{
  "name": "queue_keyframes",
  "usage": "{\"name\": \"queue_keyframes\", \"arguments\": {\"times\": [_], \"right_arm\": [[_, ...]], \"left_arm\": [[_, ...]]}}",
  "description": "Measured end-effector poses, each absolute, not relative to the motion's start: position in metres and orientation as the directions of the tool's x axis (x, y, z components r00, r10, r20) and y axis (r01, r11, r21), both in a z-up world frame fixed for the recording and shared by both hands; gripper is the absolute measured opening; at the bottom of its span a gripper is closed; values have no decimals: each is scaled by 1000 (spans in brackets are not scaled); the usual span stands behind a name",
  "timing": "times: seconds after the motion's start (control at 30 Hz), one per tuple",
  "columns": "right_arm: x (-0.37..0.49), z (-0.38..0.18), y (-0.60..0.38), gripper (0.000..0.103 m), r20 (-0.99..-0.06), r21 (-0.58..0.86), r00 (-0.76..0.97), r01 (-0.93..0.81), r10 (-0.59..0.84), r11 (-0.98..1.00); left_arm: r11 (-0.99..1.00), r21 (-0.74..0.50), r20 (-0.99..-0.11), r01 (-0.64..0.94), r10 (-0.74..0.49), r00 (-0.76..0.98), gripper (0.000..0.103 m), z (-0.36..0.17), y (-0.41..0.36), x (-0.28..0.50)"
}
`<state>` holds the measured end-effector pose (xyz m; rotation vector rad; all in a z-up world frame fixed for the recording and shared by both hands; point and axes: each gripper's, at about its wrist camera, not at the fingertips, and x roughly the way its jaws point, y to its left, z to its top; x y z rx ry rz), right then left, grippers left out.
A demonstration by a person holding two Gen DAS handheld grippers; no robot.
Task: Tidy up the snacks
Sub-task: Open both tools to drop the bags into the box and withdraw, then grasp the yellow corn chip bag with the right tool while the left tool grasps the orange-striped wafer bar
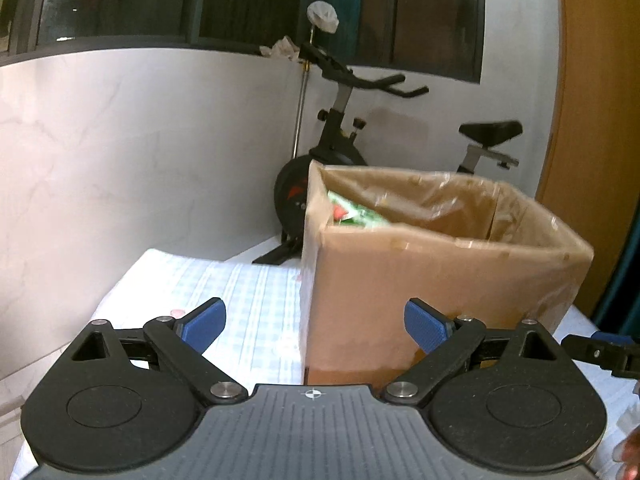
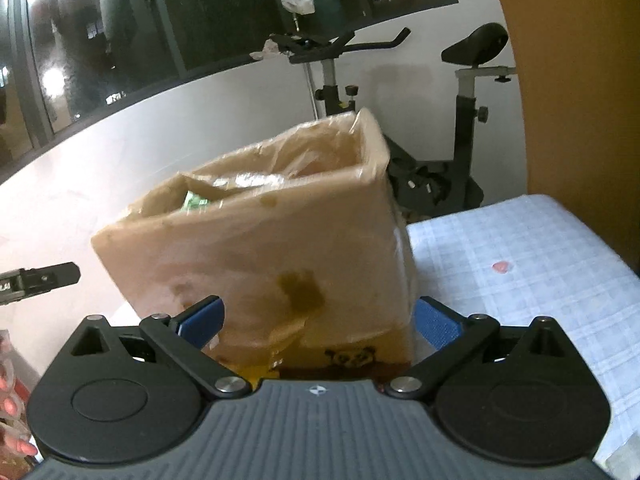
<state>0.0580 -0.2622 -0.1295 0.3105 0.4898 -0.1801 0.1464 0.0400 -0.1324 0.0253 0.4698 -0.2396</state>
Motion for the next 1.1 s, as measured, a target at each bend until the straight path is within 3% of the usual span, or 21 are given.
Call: {"name": "queue_keyframes", "arguments": {"times": [0.3,0.7,0.93,1.1], "right_arm": [[66,-165,-239,102,-581,176,812,193,-56,965],[70,-193,-222,100,-622,111,780,168,-63,980],[75,-210,-217,96,-650,115,759,151,-40,982],[76,-220,-221,85,-660,153,750,175,-31,973]], "left_arm": [[977,62,-514,204,-144,845,97,-160,34,149],[973,191,-572,127,5,820,97,-182,27,152],[980,156,-587,126,-11,809,97,-187,29,150],[981,113,-602,158,-59,797,97,-193,35,152]]}}
